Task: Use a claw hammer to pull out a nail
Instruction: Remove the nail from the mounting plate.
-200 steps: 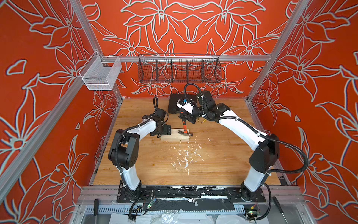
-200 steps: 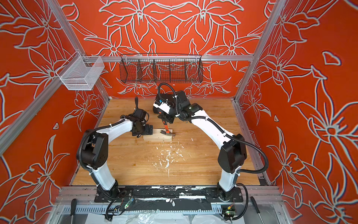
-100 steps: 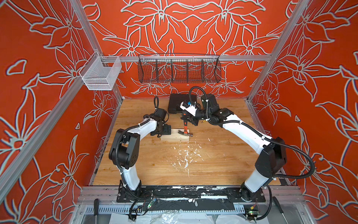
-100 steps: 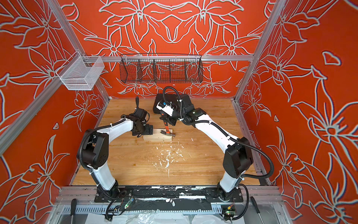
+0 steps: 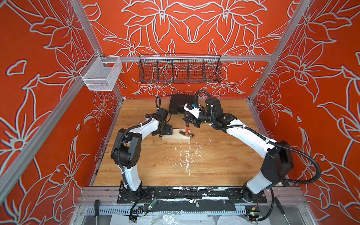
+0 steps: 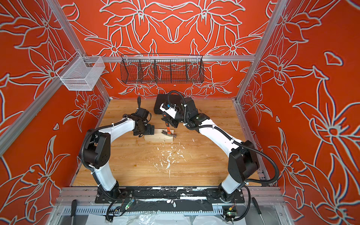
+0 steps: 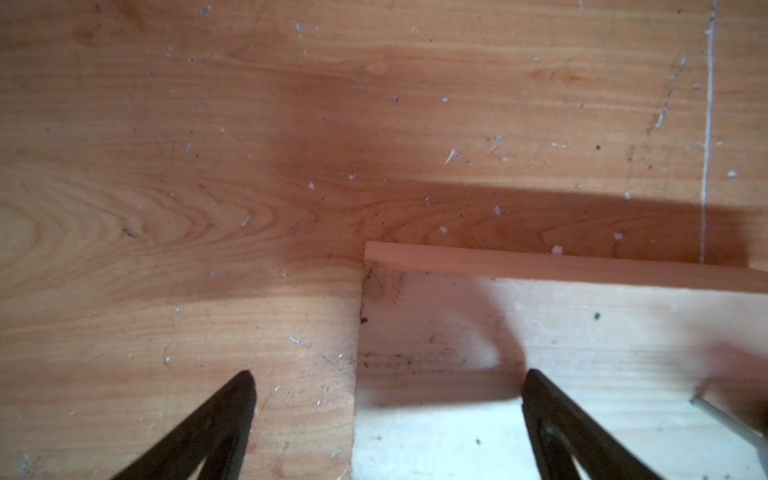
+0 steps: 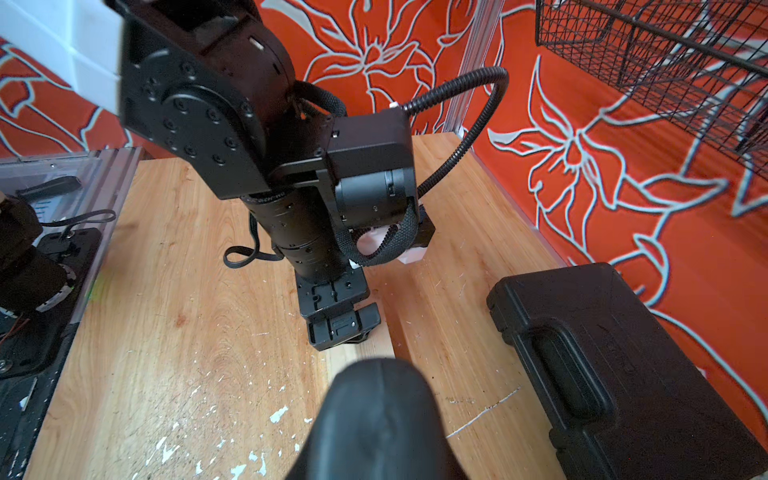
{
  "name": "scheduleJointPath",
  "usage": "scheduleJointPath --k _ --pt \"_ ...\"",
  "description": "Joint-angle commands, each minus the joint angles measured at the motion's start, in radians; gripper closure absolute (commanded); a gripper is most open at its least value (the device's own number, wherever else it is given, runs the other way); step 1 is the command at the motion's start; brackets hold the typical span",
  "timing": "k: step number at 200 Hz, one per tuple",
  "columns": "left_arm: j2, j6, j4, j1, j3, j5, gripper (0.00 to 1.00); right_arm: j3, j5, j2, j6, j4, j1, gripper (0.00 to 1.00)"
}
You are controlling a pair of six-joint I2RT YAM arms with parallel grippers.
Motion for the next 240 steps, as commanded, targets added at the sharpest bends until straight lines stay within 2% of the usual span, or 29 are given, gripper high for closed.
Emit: scheduleJointPath --k 1,132,240 --pt "0.098 0.007 -0.109 -0.020 -0.024 -0.032 0.03 -0.009 -0.040 -0.037 0.007 0.169 -0.009 1.00" --pt "0.188 -0.002 -0.195 -0.020 0.021 -0.001 0.05 -0.097 -0.061 -0.092 0.032 0.259 -0.035 1.00" --pt "0.229 0.002 -0.247 -0.020 0.067 0.007 0.06 -0.265 -0.011 -0.176 0.084 0.435 -0.052 1.00"
